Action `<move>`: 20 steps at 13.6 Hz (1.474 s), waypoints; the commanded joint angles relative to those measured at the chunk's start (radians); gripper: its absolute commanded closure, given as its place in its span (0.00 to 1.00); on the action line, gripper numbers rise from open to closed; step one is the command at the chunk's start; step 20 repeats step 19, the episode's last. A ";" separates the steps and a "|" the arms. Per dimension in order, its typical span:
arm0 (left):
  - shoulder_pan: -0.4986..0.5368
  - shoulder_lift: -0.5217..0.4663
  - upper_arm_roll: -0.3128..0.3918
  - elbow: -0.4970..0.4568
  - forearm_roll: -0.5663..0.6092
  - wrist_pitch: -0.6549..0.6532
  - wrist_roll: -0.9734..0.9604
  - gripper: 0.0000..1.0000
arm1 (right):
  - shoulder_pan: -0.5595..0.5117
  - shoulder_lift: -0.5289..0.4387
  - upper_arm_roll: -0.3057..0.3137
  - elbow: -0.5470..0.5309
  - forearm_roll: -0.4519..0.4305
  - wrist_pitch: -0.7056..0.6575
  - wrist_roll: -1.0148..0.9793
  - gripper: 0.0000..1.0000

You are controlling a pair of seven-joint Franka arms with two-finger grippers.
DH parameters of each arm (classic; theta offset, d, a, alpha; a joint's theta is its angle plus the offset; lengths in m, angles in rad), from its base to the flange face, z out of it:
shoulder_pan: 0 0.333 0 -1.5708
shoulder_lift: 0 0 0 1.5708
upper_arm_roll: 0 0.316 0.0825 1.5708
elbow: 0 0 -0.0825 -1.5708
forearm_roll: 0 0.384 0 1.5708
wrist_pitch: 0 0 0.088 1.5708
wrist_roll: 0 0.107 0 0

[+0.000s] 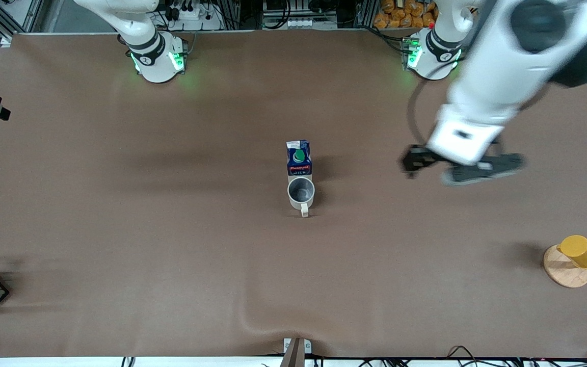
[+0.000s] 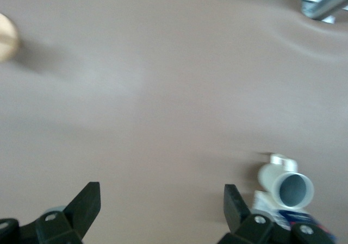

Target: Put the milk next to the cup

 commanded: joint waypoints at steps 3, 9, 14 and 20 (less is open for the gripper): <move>0.145 -0.077 -0.017 -0.040 -0.025 -0.124 0.157 0.00 | -0.011 -0.002 0.012 0.012 0.016 -0.013 0.001 0.00; 0.129 -0.218 0.110 -0.146 -0.065 -0.154 0.333 0.00 | -0.008 -0.004 0.016 0.013 0.010 -0.011 -0.002 0.00; 0.133 -0.210 0.132 -0.118 -0.091 -0.181 0.352 0.00 | 0.018 -0.004 0.024 0.013 0.016 -0.010 -0.002 0.00; 0.130 -0.196 0.155 -0.084 -0.141 -0.270 0.352 0.00 | 0.020 -0.004 0.025 0.016 0.021 -0.011 -0.002 0.00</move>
